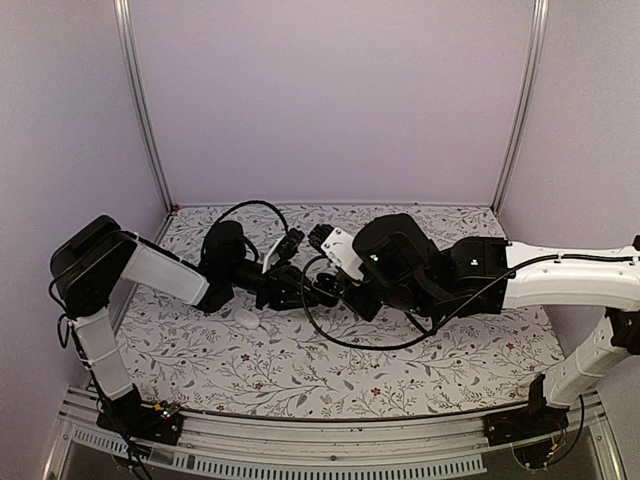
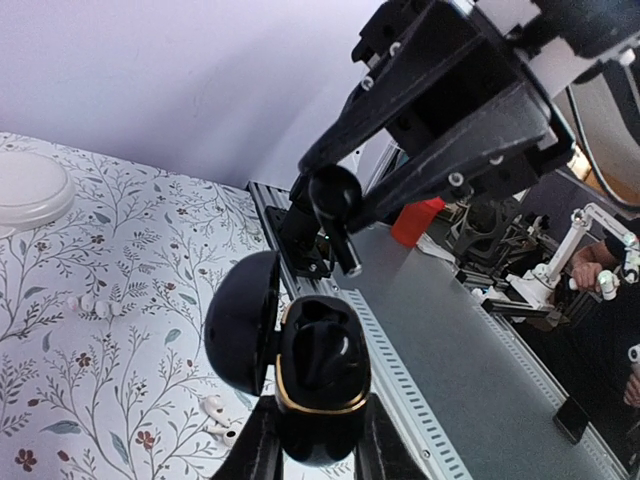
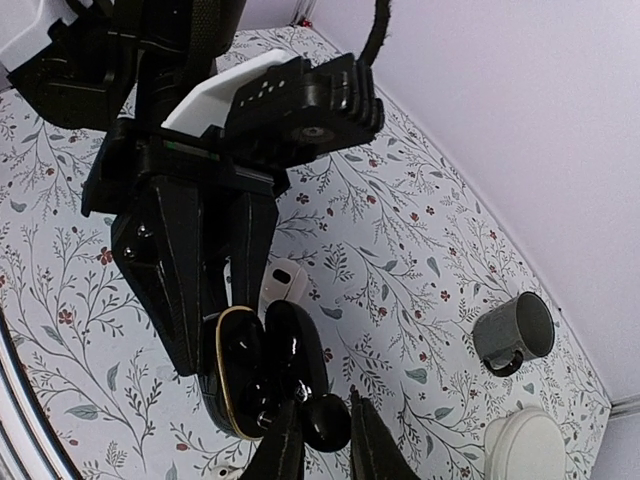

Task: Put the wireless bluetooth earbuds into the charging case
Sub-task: Insert the left earbud into the left side groove of the charging case.

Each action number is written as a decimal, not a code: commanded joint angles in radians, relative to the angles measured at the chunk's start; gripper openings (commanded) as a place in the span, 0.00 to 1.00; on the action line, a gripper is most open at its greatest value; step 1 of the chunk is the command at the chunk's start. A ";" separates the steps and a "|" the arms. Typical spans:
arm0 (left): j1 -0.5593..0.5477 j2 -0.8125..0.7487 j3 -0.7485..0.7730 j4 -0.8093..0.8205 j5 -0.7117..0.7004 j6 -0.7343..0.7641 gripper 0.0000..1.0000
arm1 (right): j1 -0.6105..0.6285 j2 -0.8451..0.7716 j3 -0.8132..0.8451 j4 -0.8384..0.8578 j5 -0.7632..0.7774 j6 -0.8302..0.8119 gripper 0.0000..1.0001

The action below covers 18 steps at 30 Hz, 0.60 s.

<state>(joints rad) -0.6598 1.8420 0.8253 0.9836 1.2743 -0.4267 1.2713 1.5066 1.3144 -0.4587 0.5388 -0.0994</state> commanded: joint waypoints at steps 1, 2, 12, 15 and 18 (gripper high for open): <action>0.008 0.000 0.027 0.044 0.042 -0.104 0.00 | 0.017 0.019 0.003 0.014 0.023 -0.035 0.18; 0.008 0.003 0.030 0.051 0.047 -0.119 0.00 | 0.017 0.021 0.003 0.014 0.023 -0.039 0.18; 0.009 0.021 0.017 0.162 0.070 -0.243 0.00 | 0.023 0.029 0.000 0.008 0.043 -0.055 0.18; 0.010 0.026 0.019 0.170 0.072 -0.259 0.00 | 0.027 0.036 0.002 0.003 0.055 -0.064 0.18; 0.010 0.032 0.022 0.176 0.073 -0.268 0.00 | 0.033 0.042 -0.001 0.004 0.055 -0.071 0.18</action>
<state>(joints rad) -0.6598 1.8526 0.8356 1.1088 1.3266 -0.6621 1.2903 1.5288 1.3144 -0.4587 0.5694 -0.1547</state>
